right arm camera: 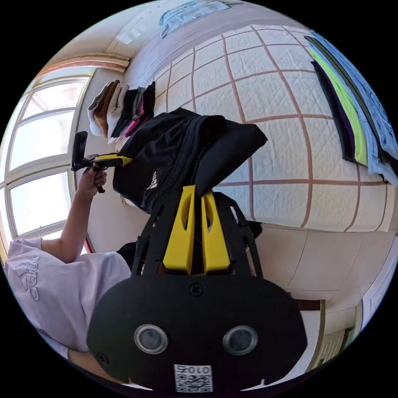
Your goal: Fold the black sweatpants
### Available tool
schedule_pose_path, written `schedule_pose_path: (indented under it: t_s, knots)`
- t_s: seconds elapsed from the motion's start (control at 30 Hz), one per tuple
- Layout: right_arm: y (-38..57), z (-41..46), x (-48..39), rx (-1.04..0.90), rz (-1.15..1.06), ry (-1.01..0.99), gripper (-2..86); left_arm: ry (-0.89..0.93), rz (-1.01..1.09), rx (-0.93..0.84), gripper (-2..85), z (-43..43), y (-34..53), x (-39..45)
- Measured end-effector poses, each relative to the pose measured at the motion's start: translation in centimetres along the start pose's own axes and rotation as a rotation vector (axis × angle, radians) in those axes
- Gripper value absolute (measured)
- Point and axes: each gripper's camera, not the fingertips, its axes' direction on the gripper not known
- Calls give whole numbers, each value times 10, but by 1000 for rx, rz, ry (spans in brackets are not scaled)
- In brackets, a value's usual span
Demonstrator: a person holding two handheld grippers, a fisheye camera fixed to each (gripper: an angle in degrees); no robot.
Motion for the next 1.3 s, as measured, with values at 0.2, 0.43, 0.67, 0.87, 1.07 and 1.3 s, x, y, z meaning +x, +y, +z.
schedule_pose_path:
  t_s: [0.2,0.43,0.67,0.87,1.07,1.3]
  knots:
    - [65,-60,-70,185,12,-28,43,-60,186,21,76,-83,1,77]
    - [125,-119,-104,347,20,-27,43,-138,402,1,76,-139,-48,170]
    - [148,-183,-46,426,44,-22,43,-197,537,-38,75,-131,-164,292]
    - [152,-288,56,556,54,-30,43,-215,634,-61,75,-104,-316,423]
    - [151,-418,122,827,40,53,44,-255,844,-18,76,-121,-484,574]
    - [125,-422,190,1042,159,11,43,-364,992,-107,72,-82,-651,676]
